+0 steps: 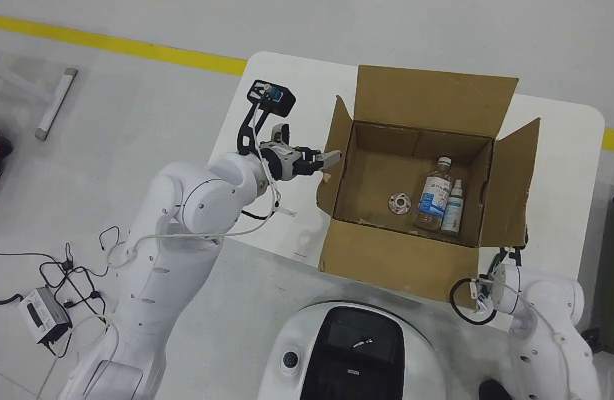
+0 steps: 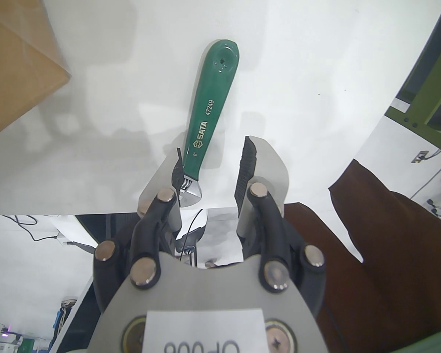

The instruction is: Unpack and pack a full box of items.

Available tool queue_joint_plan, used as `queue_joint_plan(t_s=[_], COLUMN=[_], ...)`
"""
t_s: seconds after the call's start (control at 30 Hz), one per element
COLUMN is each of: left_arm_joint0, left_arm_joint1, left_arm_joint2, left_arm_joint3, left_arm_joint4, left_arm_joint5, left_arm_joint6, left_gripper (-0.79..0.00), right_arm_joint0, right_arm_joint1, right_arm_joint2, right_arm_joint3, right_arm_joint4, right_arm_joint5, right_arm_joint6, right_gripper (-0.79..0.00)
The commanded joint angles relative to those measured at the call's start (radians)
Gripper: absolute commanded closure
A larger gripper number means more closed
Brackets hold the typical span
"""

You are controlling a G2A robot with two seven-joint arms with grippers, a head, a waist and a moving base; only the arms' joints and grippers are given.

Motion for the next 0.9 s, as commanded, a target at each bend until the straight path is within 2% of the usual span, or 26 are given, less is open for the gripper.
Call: queue_joint_plan(t_s=[0.0, 0.87], left_arm_joint0=[0.0, 0.0], left_arm_joint1=[0.0, 0.0], left_arm_joint2=[0.0, 0.0], left_arm_joint3=[0.0, 0.0], left_arm_joint4=[0.0, 0.0], left_arm_joint5=[0.0, 0.0], left_arm_joint6=[0.0, 0.0], left_gripper=[-0.785, -0.785], right_arm_joint0=[-0.001, 0.008], right_arm_joint1=[-0.005, -0.03], right_arm_joint2=[0.008, 0.015], right_arm_joint3=[0.004, 0.032], right_arm_joint4=[0.001, 0.016], right_arm_joint5=[0.0, 0.0], right_arm_joint6=[0.0, 0.0], right_gripper=[-0.351, -0.354])
